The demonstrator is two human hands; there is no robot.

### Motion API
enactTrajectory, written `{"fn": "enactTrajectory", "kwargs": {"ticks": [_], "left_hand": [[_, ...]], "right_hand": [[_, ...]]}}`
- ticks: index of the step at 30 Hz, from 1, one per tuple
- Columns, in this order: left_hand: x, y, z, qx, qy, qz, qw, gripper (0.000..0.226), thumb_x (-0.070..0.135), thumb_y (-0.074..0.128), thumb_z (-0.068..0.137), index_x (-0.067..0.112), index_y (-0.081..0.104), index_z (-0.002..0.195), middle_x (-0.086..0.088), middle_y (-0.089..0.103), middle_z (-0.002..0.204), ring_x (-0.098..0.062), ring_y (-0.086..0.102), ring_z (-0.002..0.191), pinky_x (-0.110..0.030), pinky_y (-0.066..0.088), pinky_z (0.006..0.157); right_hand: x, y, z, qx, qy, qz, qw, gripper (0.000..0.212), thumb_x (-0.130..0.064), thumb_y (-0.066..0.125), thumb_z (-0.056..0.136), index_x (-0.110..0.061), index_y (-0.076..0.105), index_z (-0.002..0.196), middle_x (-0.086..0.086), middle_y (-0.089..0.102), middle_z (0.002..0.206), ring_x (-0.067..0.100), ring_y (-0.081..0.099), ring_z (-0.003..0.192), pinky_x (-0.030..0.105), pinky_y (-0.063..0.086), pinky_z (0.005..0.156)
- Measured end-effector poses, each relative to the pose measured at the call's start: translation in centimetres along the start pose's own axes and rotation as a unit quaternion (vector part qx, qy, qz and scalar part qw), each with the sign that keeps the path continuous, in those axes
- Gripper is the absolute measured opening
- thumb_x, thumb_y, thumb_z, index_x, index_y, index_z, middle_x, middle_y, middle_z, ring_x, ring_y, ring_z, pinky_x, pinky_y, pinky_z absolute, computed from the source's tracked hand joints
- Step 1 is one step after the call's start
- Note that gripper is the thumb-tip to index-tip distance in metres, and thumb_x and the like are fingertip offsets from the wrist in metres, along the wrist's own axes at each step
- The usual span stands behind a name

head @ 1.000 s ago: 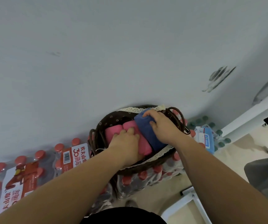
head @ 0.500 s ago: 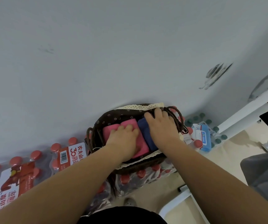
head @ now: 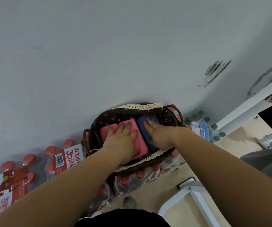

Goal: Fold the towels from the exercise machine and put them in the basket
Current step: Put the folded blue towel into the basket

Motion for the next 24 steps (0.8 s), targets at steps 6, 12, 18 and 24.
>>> {"fn": "enactTrajectory", "kwargs": {"ticks": [6, 12, 18, 24], "left_hand": [[-0.1, 1.2, 0.2, -0.012, -0.009, 0.016, 1.0, 0.087, 0.069, 0.029, 0.093, 0.027, -0.014, 0.156, -0.004, -0.025, 0.162, -0.026, -0.018, 0.151, -0.063, -0.002, 0.118], [-0.2, 1.5, 0.0, -0.018, -0.015, 0.018, 1.0, 0.087, 0.073, 0.022, 0.092, 0.029, -0.018, 0.155, -0.001, -0.03, 0.16, -0.025, -0.023, 0.15, -0.064, -0.005, 0.117], [-0.1, 1.2, -0.1, -0.018, -0.017, 0.035, 0.999, 0.086, 0.072, 0.023, 0.093, 0.028, -0.017, 0.155, -0.002, -0.028, 0.161, -0.026, -0.02, 0.15, -0.065, -0.006, 0.115], [-0.2, -0.6, -1.4, 0.026, 0.001, 0.026, 0.999, 0.079, 0.065, 0.026, 0.095, 0.025, -0.002, 0.158, -0.004, -0.011, 0.166, -0.028, -0.01, 0.152, -0.064, -0.003, 0.117]], "right_hand": [[-0.6, 0.9, 0.8, -0.007, 0.055, 0.077, 0.996, 0.094, -0.075, 0.021, 0.093, -0.017, -0.021, 0.155, 0.0, -0.036, 0.158, 0.017, -0.026, 0.149, 0.043, -0.008, 0.123], [-0.6, 1.5, 0.9, -0.023, 0.075, 0.076, 0.994, 0.107, -0.086, 0.023, 0.084, -0.018, -0.017, 0.156, 0.0, -0.032, 0.161, 0.018, -0.026, 0.149, 0.044, -0.013, 0.12], [-0.9, 1.1, 0.2, -0.001, 0.072, 0.047, 0.996, 0.107, -0.089, 0.017, 0.082, -0.02, -0.021, 0.155, 0.0, -0.034, 0.16, 0.016, -0.027, 0.148, 0.046, -0.014, 0.121], [-1.7, -0.5, -2.6, 0.055, 0.063, -0.007, 0.996, 0.092, -0.078, 0.005, 0.09, -0.018, -0.009, 0.158, 0.001, -0.02, 0.165, 0.017, -0.014, 0.152, 0.049, -0.012, 0.122]]}}
Point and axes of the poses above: each hand's wrist, its own z-axis towards the middle knuckle, its own y-axis out of the palm, x = y × z, the point moved 7 cm from there along z, towards the middle knuckle
